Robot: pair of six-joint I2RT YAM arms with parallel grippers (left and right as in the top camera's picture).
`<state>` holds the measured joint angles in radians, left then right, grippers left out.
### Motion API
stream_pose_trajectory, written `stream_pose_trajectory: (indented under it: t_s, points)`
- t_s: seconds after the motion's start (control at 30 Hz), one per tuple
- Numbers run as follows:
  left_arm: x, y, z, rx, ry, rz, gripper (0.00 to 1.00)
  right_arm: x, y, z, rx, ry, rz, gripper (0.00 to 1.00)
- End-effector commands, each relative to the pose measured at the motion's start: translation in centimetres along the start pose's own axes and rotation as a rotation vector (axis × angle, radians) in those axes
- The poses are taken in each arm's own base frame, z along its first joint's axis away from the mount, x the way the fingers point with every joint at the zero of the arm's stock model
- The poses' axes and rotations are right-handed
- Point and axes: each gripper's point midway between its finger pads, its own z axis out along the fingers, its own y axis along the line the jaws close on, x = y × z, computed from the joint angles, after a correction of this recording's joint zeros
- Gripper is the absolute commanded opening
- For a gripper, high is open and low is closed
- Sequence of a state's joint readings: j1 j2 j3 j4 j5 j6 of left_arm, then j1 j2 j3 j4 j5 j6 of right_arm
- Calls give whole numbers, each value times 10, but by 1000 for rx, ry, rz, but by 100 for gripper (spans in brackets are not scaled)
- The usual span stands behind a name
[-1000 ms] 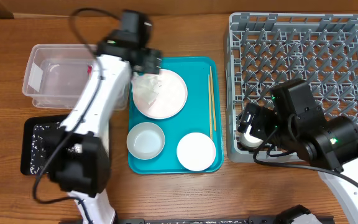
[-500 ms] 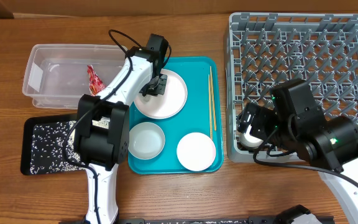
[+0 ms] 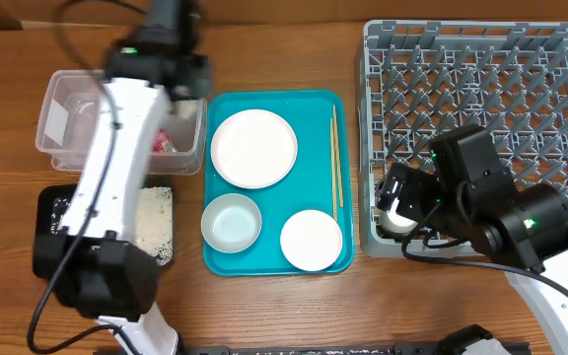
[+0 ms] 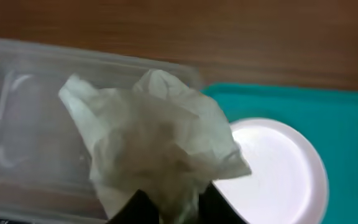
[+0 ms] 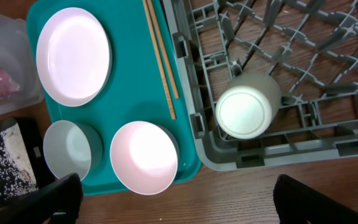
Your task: Sort waste into correct bins and load items into the dishwasher
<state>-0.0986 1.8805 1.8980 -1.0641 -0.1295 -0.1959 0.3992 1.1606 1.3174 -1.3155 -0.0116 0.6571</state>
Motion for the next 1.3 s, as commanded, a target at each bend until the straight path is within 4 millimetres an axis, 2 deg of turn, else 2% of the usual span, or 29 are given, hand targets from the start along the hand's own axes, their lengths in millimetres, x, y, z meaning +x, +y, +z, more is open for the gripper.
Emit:
stream_pose_trajectory:
  t_s: [0.0, 0.03, 0.1, 0.17, 0.23, 0.37, 0.47, 0.53, 0.57, 0.67, 0.8, 0.93, 1.07, 1.27]
  points:
    - [21, 35, 42, -64, 119, -78, 44, -4, 3, -4, -14, -20, -2, 100]
    - [23, 38, 46, -52, 136, -87, 49, -4, 3, -4, -13, -19, -2, 100]
    - [27, 36, 48, -8, 157, -83, 51, -4, 3, -4, -13, -18, -2, 100]
    - [26, 30, 38, 31, 154, -67, 57, -3, 2, -4, -11, -16, -2, 100]
    - [25, 24, 20, 49, 138, -55, 59, -3, 2, -4, -11, -16, -2, 100]
    - [26, 9, -38, 86, 73, -20, 60, -3, 2, -4, -11, -17, -2, 100]
    - [33, -5, -92, 126, 6, 20, 65, -9, 1, -4, 3, -44, -2, 100]
    - [42, -13, -125, 151, -35, 52, 79, -11, 2, -4, -4, -54, -2, 100]
    - [48, -17, -142, 161, -57, 71, 100, -11, 2, -4, -3, -53, -2, 100]
    - [65, -18, -181, 147, -110, 116, 100, -11, 2, -4, -3, -54, -2, 100]
    - [80, -27, -215, 221, -161, 149, 100, -11, 2, -4, -3, -54, -2, 100]
    - [85, -30, -231, 268, -192, 155, 100, -11, 2, -4, -3, -54, -2, 100]
    - [86, -30, -231, 266, -190, 156, 100, -11, 2, -4, -3, -54, -2, 100]
    - [103, -16, -235, 215, -152, 166, 100, -11, 2, -4, -3, -54, -2, 100]
